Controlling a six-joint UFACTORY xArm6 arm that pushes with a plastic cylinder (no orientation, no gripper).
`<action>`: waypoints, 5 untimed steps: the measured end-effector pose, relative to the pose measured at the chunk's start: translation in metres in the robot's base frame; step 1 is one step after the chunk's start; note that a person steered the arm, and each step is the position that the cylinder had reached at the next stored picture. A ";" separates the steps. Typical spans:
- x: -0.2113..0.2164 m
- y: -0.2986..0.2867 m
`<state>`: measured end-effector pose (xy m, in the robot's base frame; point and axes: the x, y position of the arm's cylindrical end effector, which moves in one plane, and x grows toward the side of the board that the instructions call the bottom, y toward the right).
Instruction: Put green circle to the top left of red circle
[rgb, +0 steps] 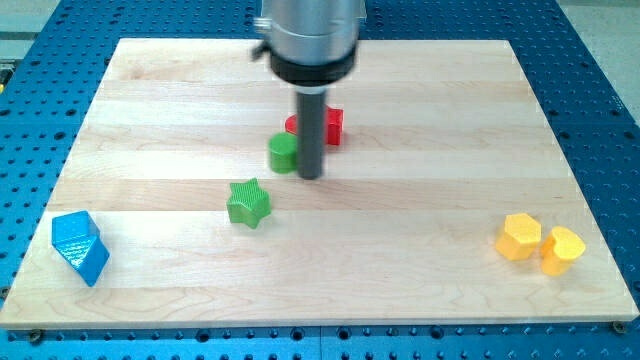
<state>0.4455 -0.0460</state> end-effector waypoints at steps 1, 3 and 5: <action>0.015 -0.076; -0.091 -0.041; 0.030 -0.079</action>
<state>0.4753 -0.1251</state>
